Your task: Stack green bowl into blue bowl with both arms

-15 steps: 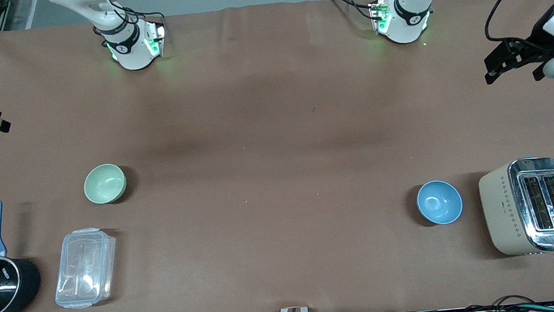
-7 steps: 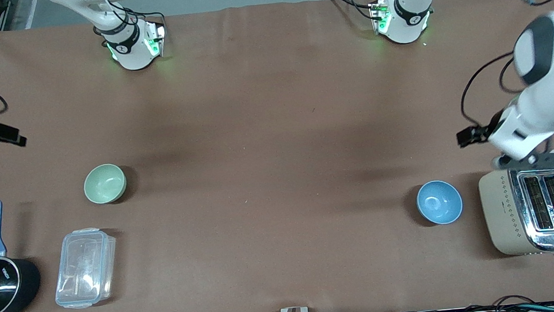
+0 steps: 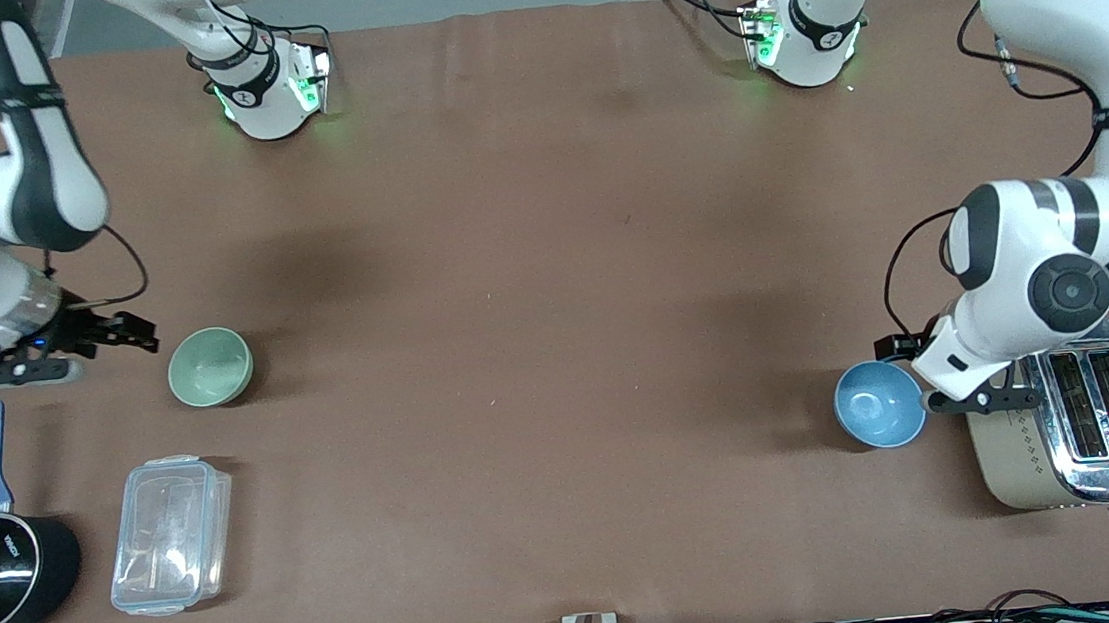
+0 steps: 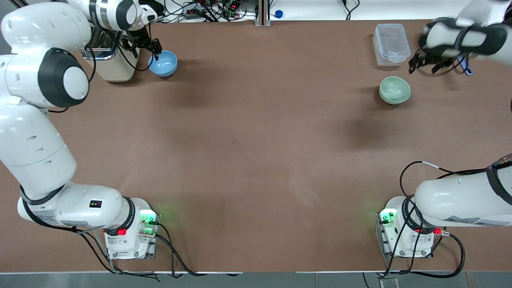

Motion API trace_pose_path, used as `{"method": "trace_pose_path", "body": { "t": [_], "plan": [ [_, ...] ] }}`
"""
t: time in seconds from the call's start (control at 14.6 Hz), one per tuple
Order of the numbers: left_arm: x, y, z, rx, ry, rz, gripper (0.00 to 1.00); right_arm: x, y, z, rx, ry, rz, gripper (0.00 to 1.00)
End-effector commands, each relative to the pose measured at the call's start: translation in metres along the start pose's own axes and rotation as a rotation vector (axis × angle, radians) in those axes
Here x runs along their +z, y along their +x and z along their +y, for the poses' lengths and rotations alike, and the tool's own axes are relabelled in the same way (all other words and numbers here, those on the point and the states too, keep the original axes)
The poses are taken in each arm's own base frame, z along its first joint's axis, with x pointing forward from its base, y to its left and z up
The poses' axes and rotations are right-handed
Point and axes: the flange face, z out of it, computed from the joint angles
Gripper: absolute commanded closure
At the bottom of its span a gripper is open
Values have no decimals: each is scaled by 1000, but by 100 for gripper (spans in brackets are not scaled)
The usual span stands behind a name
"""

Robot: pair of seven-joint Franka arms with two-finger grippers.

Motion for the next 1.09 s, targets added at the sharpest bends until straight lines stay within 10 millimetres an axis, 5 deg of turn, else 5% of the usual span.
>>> {"method": "trace_pose_path", "body": {
  "t": [0.0, 0.34, 0.41, 0.55, 0.68, 0.96, 1.03],
  "plan": [
    [39, 13, -29, -40, -7, 27, 17, 40, -12, -2, -21, -15, 14, 0],
    [72, 21, -14, -136, -10, 54, 37, 109, -32, -3, -14, -38, 86, 4],
    [72, 22, -8, -151, -11, 55, 45, 115, -32, -3, -11, -41, 92, 10],
    [75, 21, 0, -147, -11, 50, 76, 116, -34, -4, -6, -37, 79, 23],
    [72, 21, 5, -149, -19, 53, 97, 117, -35, -4, -6, -35, 67, 41],
    [38, 19, 60, -177, -83, 75, 100, 115, -37, -6, -1, -26, 31, 98],
    [25, 14, 86, -194, -108, 65, 100, 115, -37, -6, 4, -26, 31, 100]
  ]
}}
